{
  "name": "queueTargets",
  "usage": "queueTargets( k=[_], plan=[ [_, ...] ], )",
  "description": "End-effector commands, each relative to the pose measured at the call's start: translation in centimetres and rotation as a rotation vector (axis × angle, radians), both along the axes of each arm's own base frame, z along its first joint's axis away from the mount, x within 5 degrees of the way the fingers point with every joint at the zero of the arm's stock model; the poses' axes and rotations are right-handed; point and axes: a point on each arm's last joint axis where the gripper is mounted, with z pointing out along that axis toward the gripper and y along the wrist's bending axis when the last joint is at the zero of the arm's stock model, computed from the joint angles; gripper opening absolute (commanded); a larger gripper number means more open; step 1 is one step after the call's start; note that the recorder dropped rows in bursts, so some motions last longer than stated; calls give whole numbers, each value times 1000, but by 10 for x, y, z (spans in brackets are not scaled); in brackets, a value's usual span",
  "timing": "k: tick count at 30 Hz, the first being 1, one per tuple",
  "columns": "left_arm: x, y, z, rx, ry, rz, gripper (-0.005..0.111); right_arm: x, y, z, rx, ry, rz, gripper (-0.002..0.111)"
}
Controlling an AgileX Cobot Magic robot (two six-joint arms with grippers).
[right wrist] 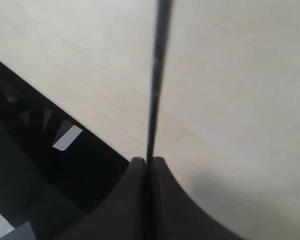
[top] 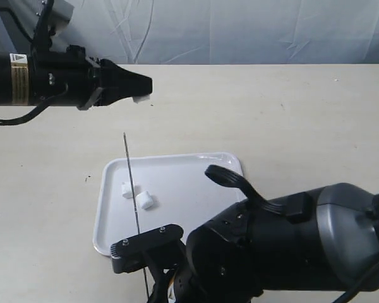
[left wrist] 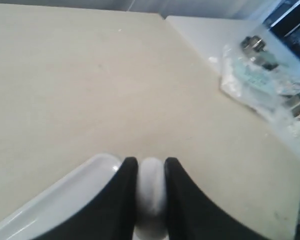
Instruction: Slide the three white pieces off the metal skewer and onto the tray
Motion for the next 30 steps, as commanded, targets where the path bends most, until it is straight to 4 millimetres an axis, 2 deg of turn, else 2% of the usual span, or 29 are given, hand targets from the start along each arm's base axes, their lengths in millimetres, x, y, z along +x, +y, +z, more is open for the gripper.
queueTargets(
  k=[1,5,9,13,16,22,27,30],
  plan=[
    [3,8,-16,181,41,30,18,-1,-2,0,-22,-7,40,-1],
    [4,6,-40,182,173,26,18,-1,-3,-1,-24,-18,48,-1],
    [6,4,-74,187,299,-7,18,0,-4,0,-28,-17,52,-1],
    [6,1,-104,180,417,-48,18,5,-5,0,-30,-21,35,-1],
    [5,0,-119,176,473,-67,18,13,-8,0,-35,-21,12,-1],
    [5,0,-133,188,516,-66,20,43,-24,15,-13,-46,-71,-1],
    [5,0,-137,189,527,-70,32,81,-52,38,37,-74,-218,-1],
    [5,0,-137,191,527,-66,31,94,-70,48,43,-74,-267,-1]
  ],
)
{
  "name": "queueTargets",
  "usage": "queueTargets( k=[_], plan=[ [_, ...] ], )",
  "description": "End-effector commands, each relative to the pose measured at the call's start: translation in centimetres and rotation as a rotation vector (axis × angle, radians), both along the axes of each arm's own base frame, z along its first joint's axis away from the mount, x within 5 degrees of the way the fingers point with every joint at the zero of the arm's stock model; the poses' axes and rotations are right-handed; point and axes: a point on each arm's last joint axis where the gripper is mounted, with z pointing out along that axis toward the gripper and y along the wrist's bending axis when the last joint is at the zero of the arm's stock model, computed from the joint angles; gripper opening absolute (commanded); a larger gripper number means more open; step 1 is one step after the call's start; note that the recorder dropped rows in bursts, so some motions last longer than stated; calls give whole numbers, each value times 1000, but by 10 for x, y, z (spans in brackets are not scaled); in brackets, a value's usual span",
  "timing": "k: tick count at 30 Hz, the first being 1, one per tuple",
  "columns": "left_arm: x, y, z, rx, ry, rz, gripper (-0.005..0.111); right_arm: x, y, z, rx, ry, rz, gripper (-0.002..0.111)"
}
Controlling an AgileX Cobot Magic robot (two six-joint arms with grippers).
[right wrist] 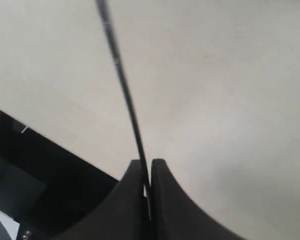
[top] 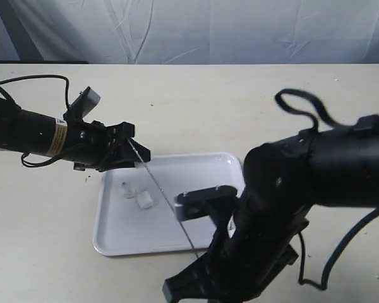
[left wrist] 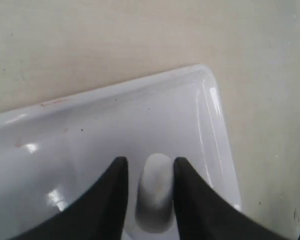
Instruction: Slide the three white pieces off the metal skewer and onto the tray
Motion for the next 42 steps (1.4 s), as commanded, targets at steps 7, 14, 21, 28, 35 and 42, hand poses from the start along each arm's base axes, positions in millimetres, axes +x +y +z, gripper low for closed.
queueTargets(
  k=[7,14,21,28,35,42],
  plan=[
    [-14,-3,-10,71,-31,-190,23,38,-21,32,127,-139,-141,-1],
    [-8,-11,6,-74,-27,-181,13,28,-22,10,70,-110,-113,-1],
    [7,-1,32,-201,-66,-125,0,16,-25,-11,30,-82,-112,-1],
    [16,20,46,-233,-111,-36,0,10,-30,-25,-8,-52,-110,-1],
    [8,19,39,-136,-68,-113,0,13,-27,-23,13,-88,-112,-1],
    [-1,2,33,-88,-42,-165,0,22,-17,-13,48,-125,-100,-1]
  ],
)
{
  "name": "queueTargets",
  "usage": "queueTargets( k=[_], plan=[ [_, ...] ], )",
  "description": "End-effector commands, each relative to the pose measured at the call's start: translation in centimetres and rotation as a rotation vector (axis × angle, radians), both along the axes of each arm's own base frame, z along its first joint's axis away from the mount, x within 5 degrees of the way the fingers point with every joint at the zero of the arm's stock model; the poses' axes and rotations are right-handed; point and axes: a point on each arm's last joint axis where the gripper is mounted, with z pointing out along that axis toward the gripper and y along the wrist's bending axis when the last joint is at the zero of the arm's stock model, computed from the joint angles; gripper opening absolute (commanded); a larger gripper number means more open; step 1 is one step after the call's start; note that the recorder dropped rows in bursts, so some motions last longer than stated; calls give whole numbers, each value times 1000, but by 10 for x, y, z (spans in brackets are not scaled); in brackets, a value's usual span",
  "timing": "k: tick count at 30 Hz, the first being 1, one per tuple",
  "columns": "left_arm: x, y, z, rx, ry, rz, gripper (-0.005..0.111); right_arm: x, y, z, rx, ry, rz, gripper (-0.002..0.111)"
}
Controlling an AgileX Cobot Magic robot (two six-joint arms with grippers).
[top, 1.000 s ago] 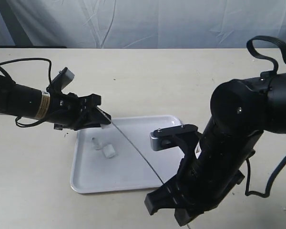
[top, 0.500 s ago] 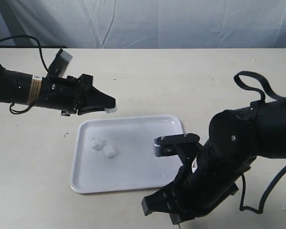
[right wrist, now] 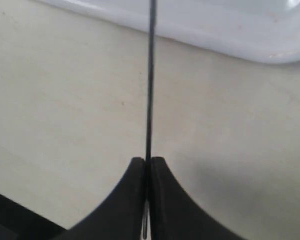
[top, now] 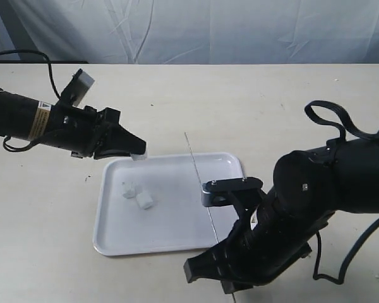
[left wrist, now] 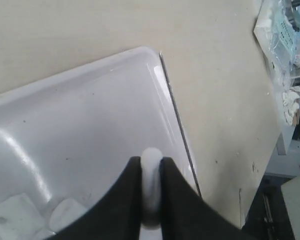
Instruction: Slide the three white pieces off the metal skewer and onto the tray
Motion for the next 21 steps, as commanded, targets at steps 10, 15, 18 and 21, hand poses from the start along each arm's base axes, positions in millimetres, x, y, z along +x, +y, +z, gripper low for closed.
queueTargets(
  k=[10,15,18,21],
  plan=[
    [-14,-30,-31,79,22,-107,0,47,4,44,-97,-116,23,-1],
    [-12,-29,-41,107,39,-91,14,60,-12,45,-126,-88,-34,-1],
    [-13,-29,-47,114,46,-100,30,62,-16,43,-142,-72,-36,-1],
    [-14,-31,-49,111,53,-111,39,63,-13,33,-149,-37,-22,-1]
  ],
)
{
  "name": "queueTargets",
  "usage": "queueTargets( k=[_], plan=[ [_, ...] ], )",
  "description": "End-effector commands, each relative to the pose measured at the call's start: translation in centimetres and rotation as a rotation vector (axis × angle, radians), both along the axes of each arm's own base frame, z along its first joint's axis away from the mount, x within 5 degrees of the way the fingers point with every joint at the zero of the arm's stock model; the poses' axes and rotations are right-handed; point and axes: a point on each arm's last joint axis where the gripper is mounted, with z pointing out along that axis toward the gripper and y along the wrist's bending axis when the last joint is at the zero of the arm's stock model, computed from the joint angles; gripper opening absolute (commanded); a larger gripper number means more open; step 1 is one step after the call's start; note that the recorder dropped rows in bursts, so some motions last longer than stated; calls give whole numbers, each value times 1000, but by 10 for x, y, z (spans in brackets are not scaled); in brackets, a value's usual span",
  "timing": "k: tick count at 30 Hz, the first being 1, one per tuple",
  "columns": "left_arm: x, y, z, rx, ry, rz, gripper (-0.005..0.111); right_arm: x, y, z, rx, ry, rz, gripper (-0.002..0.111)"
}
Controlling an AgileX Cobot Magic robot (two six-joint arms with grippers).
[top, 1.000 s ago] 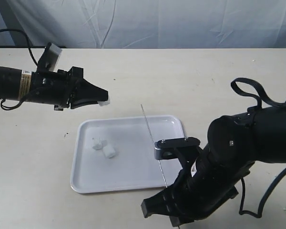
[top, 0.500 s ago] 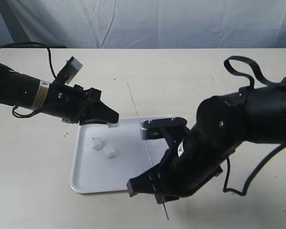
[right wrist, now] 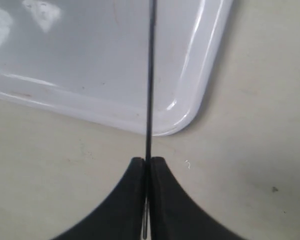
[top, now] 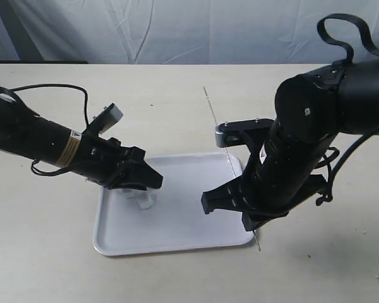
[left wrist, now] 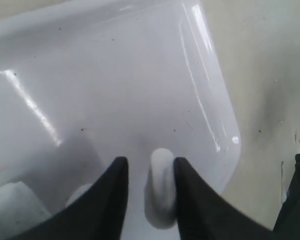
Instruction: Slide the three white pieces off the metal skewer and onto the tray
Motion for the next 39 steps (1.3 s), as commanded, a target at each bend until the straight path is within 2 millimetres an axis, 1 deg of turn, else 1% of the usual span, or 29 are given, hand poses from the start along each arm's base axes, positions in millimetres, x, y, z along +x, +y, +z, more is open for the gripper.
queueTargets(
  k=[1,6,9,14,16,17,19,20,22,26,30,32,35,36,37,39],
  plan=[
    [-3,-4,-6,3,10,-19,39,4,2,-13,-11,49,16,-1],
    [-5,-7,-5,0,5,-36,39,6,11,-34,16,109,13,-1],
    [-4,-6,-6,6,-14,-45,41,6,12,-41,16,128,16,-1],
    [-2,-4,-9,39,-11,-11,41,6,13,-49,1,150,21,-1],
    [-3,-5,-8,27,-5,-19,41,7,13,-50,8,139,26,-1],
    [-3,-6,-7,20,-2,-24,43,8,14,-49,16,137,22,-1],
    [-5,-7,-6,0,7,-37,50,8,16,-48,33,132,26,-1],
    [-6,-8,-5,-15,15,-45,56,11,18,-46,40,123,29,-1],
    [-7,-9,-3,-40,23,-62,62,15,23,-41,63,105,32,-1],
    [-10,-11,0,-81,47,-85,63,26,34,-28,110,77,27,-1],
    [-10,-11,1,-85,65,-77,63,28,37,-29,102,111,42,-1],
    [-8,-10,0,-68,54,-65,62,25,36,-29,95,146,59,-1],
    [8,-2,8,-108,29,7,62,18,35,-30,64,207,84,-1],
    [11,1,10,-119,31,33,62,15,37,-29,62,209,98,-1],
    [15,4,9,-118,25,75,62,10,43,-28,74,203,123,-1],
    [15,2,9,-107,19,77,62,4,51,-28,87,185,153,-1]
  ],
)
